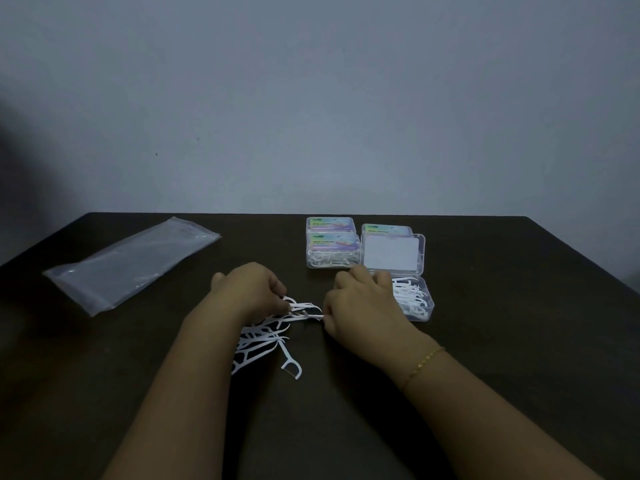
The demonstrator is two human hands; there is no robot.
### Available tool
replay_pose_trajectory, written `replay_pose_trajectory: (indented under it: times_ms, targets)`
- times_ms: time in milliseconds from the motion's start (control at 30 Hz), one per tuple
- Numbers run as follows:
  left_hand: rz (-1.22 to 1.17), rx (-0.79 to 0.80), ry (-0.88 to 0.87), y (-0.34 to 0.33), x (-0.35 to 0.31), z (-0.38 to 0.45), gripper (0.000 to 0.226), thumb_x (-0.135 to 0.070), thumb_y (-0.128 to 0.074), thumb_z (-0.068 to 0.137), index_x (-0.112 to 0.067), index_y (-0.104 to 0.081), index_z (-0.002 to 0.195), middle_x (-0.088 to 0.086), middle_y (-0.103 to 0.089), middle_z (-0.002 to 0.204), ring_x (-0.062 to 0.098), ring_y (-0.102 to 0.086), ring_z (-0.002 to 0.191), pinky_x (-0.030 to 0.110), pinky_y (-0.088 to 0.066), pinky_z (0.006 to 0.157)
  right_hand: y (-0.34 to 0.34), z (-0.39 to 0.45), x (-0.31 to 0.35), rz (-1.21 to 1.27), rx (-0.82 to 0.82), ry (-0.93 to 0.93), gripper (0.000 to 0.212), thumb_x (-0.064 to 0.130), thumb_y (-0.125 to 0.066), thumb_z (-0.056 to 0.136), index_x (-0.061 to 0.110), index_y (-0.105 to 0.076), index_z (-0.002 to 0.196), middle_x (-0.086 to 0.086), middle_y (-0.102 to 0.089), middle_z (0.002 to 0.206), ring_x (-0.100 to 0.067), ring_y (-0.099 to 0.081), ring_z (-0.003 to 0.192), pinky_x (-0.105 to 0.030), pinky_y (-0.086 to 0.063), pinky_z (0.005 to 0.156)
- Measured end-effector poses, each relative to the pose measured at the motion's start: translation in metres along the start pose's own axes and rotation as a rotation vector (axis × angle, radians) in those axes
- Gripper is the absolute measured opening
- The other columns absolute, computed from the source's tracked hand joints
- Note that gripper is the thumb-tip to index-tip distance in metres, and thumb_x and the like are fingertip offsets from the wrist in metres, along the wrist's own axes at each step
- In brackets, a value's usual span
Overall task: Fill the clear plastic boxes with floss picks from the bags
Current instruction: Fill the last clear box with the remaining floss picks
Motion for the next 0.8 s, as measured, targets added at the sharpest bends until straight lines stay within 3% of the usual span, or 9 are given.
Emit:
replay_pose_trajectory:
  times_ms: [67,167,300,433,500,633,800]
  targets:
    - [-0.002,-0.003,-0.002,-0.001,0.0,0.001,0.006,-0.04,-0.067,0.085,-0.038,-0.065,0.09,-0.015,-0.066,0.099,0.01,-0.055,0.108,0.041,-0.024,0.104,-0.002,-0.001,-0.001,-0.003,0.037,-0.01,0.029,0.035,-0.05,0.092,0.019,-0.062,0.114,-0.002,-0.049,0.119,-0.022,-0.033,0.118,-0.039,-0.025,0.096]
    - [0.016,-0.013,-0.006,-0.001,-0.001,0.003,0.013,-0.04,-0.066,0.086,-0.037,-0.061,0.074,-0.018,-0.064,0.089,0.007,-0.056,0.1,0.038,-0.025,0.1,-0.003,-0.002,-0.003,0.023,0.091,-0.013,0.028,0.039,-0.054,0.088,0.021,-0.064,0.107,0.0,-0.05,0.113,-0.02,-0.034,0.114,-0.039,-0.025,0.094]
    - [0.068,-0.068,-0.027,0.002,-0.003,0.002,0.005,-0.041,-0.06,0.087,-0.038,-0.065,0.086,-0.017,-0.062,0.098,0.009,-0.053,0.104,0.039,-0.025,0.095,0.013,-0.005,-0.019,0.228,0.119,-0.111,0.012,0.037,-0.059,0.086,0.028,-0.066,0.089,0.006,-0.053,0.103,-0.014,-0.038,0.106,-0.037,-0.028,0.093]
    - [0.059,-0.015,-0.074,-0.003,-0.008,0.0,0.028,-0.038,-0.057,0.087,-0.044,-0.061,0.114,-0.014,-0.055,0.122,0.013,-0.045,0.121,0.04,-0.024,0.097,0.03,-0.007,-0.051,0.323,0.071,-0.252,0.015,0.033,-0.058,0.085,0.031,-0.065,0.073,0.01,-0.06,0.095,-0.014,-0.045,0.102,-0.035,-0.028,0.082]
    - [0.085,-0.009,-0.068,-0.003,-0.007,0.0,0.034,-0.036,-0.059,0.087,-0.044,-0.058,0.12,-0.014,-0.055,0.124,0.012,-0.046,0.122,0.04,-0.023,0.099,0.033,-0.009,-0.068,0.309,0.055,-0.328,0.016,0.033,-0.056,0.087,0.032,-0.067,0.075,0.01,-0.062,0.099,-0.016,-0.046,0.104,-0.035,-0.029,0.083]
    - [0.033,-0.017,-0.022,-0.002,-0.004,0.002,0.027,-0.034,-0.063,0.087,-0.038,-0.061,0.114,-0.018,-0.061,0.102,0.007,-0.053,0.109,0.037,-0.022,0.1,0.032,-0.016,-0.097,0.228,0.114,-0.436,0.02,0.036,-0.05,0.093,0.03,-0.069,0.089,0.007,-0.059,0.105,-0.018,-0.041,0.109,-0.035,-0.027,0.081]
    - [0.069,-0.021,-0.006,-0.003,-0.008,0.002,0.022,-0.039,-0.066,0.084,-0.039,-0.06,0.106,-0.016,-0.062,0.101,0.008,-0.054,0.107,0.038,-0.024,0.101,0.025,-0.023,-0.117,0.144,0.173,-0.514,0.022,0.031,-0.046,0.095,0.026,-0.067,0.095,0.002,-0.054,0.107,-0.02,-0.039,0.107,-0.039,-0.03,0.088]
Point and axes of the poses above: each hand's wrist, its own z-axis towards the middle knuckle, its own y-axis out of the back of the hand, x = y × z, the point moved 8 cm from there along z, towards the middle knuckle
